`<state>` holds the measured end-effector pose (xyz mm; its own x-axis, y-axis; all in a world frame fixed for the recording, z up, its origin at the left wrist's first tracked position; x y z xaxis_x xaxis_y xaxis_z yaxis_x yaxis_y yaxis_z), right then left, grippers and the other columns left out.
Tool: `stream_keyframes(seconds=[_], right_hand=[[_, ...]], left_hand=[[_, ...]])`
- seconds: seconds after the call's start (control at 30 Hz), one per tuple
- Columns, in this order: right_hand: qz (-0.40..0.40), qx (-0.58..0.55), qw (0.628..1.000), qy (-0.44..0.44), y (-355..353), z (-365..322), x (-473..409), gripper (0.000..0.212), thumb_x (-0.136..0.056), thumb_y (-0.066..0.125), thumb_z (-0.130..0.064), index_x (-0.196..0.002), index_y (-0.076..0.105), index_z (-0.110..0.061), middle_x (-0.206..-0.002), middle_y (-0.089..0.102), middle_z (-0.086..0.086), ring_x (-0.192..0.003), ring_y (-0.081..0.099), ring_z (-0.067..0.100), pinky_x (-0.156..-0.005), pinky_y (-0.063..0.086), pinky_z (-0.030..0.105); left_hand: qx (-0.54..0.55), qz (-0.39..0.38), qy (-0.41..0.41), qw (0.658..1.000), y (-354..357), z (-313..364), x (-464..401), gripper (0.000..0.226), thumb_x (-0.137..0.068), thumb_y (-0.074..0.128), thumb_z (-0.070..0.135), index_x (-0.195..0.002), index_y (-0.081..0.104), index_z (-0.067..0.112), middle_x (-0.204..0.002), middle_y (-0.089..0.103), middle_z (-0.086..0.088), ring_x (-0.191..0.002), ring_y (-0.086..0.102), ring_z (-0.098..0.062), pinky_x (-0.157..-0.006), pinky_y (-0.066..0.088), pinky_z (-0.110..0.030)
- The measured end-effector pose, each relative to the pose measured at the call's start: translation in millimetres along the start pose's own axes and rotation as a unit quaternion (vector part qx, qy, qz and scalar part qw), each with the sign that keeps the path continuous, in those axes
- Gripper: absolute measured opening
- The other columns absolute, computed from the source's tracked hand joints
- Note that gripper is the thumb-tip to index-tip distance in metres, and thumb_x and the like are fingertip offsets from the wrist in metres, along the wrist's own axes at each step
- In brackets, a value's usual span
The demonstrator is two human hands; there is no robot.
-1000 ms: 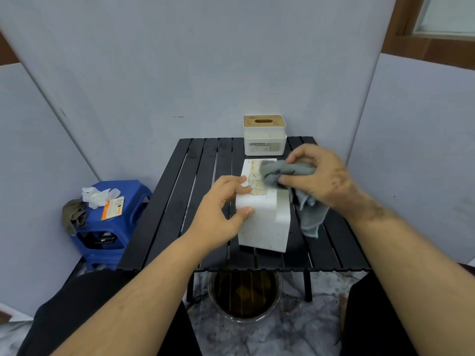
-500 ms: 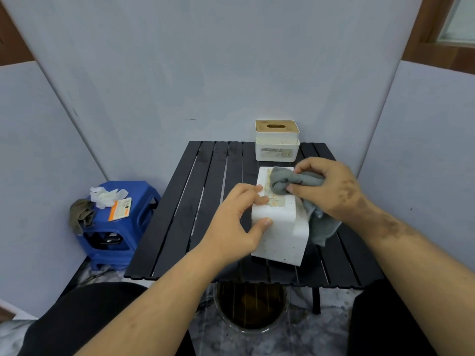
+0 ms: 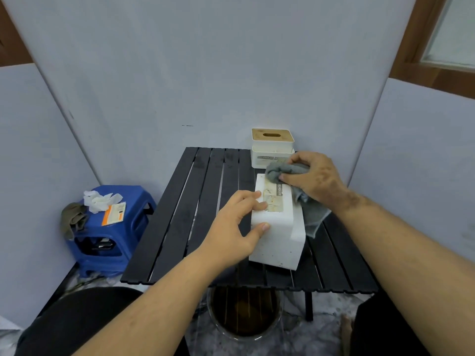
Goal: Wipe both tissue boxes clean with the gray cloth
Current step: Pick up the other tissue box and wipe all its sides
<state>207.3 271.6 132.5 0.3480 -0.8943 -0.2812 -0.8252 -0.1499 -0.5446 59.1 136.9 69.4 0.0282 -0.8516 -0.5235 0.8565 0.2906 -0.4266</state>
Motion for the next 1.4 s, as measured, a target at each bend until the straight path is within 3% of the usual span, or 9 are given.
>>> stream_keyframes(seconds=[0.13, 0.27, 0.37, 0.5, 0.67, 0.93, 1.13, 1.23, 1.4], right_hand=[[0.013, 0.061, 0.998, -0.019, 8, -5, -9, 0.022, -0.076, 0.084, -0.019, -0.090, 0.067, -0.015, -0.093, 0.070, 0.002, -0.082, 0.063, 0.012, -0.062, 0.047, 0.003], [0.032, 0.060, 0.997, -0.033, 4, -11, 18, 0.020, -0.078, 0.082, -0.020, -0.092, 0.066, -0.019, -0.091, 0.066, -0.007, -0.080, 0.060, 0.001, -0.059, 0.044, 0.000], [0.017, 0.057, 0.997, -0.044, 5, -20, 39, 0.021, -0.075, 0.084, -0.021, -0.089, 0.068, -0.024, -0.090, 0.068, -0.012, -0.084, 0.061, -0.003, -0.066, 0.044, 0.001], [-0.026, 0.081, 0.994, -0.075, 12, -30, 63, 0.027, -0.071, 0.086, -0.026, -0.084, 0.065, -0.036, -0.093, 0.068, -0.012, -0.091, 0.062, 0.007, -0.081, 0.051, 0.023], [-0.040, 0.052, 0.995, -0.072, 9, -27, 65, 0.031, -0.067, 0.089, -0.027, -0.086, 0.067, -0.038, -0.098, 0.068, -0.002, -0.090, 0.066, 0.012, -0.084, 0.057, 0.034], [-0.032, -0.044, 0.997, -0.052, 12, -19, 68, 0.031, -0.067, 0.089, -0.012, -0.087, 0.072, -0.028, -0.098, 0.072, -0.005, -0.092, 0.069, 0.012, -0.083, 0.059, 0.036], [-0.032, -0.072, 0.996, -0.052, 13, -22, 70, 0.026, -0.071, 0.087, -0.011, -0.089, 0.071, -0.020, -0.091, 0.073, -0.004, -0.085, 0.069, 0.011, -0.077, 0.059, 0.027], [-0.027, -0.041, 0.997, -0.057, 11, -22, 69, 0.027, -0.070, 0.088, -0.017, -0.088, 0.071, -0.028, -0.095, 0.071, -0.002, -0.088, 0.068, 0.012, -0.079, 0.058, 0.027], [-0.043, 0.076, 0.992, -0.088, 10, -33, 57, 0.028, -0.070, 0.087, -0.025, -0.085, 0.068, -0.038, -0.098, 0.064, -0.001, -0.092, 0.062, 0.010, -0.081, 0.051, 0.023]], left_hand=[[0.016, 0.005, -0.015, 1.000, -2, -5, 2, 0.030, -0.089, 0.077, 0.019, -0.118, 0.069, 0.017, -0.140, 0.052, 0.010, -0.134, 0.053, -0.010, -0.108, 0.051, -0.039], [0.066, 0.024, -0.025, 0.997, -3, -7, 6, 0.039, -0.090, 0.076, 0.011, -0.125, 0.065, 0.023, -0.146, 0.053, 0.010, -0.138, 0.052, -0.013, -0.110, 0.050, -0.038], [0.084, 0.034, -0.019, 0.996, -3, -6, 7, 0.042, -0.089, 0.077, 0.011, -0.126, 0.060, 0.022, -0.148, 0.052, 0.010, -0.135, 0.055, -0.015, -0.109, 0.051, -0.039], [0.089, 0.036, -0.007, 0.995, -5, 1, 8, 0.056, -0.087, 0.080, 0.008, -0.136, 0.054, 0.016, -0.153, 0.045, 0.006, -0.132, 0.058, -0.015, -0.107, 0.051, -0.032], [0.035, -0.007, 0.027, 0.999, 1, 11, 6, 0.066, -0.092, 0.075, 0.008, -0.151, 0.048, 0.018, -0.155, 0.048, 0.008, -0.143, 0.048, -0.013, -0.113, 0.047, -0.042], [0.020, 0.030, 0.063, 0.997, -7, 13, 4, 0.051, -0.083, 0.081, 0.009, -0.131, 0.063, 0.018, -0.139, 0.058, 0.012, -0.135, 0.055, -0.010, -0.110, 0.050, -0.042], [0.036, 0.004, 0.011, 0.999, -6, 9, 7, 0.058, -0.088, 0.079, 0.011, -0.140, 0.057, 0.023, -0.146, 0.054, 0.011, -0.135, 0.053, -0.008, -0.108, 0.050, -0.031], [0.090, 0.043, -0.041, 0.994, -5, 3, 14, 0.063, -0.087, 0.080, 0.016, -0.141, 0.052, 0.032, -0.145, 0.051, 0.010, -0.123, 0.061, -0.010, -0.095, 0.057, -0.029], [0.119, 0.088, -0.078, 0.986, -6, -8, 19, 0.045, -0.085, 0.082, 0.017, -0.122, 0.061, 0.031, -0.128, 0.065, 0.010, -0.116, 0.065, -0.010, -0.090, 0.058, -0.028]])
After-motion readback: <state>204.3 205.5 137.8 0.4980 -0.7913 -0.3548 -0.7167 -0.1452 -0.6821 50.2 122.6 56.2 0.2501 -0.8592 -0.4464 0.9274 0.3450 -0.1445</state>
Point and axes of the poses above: each hand's wrist, its own x-axis away from the middle knuckle, its own y-axis out of the palm, z = x × y, the point moved 10 cm from there along -x, towards the middle knuckle
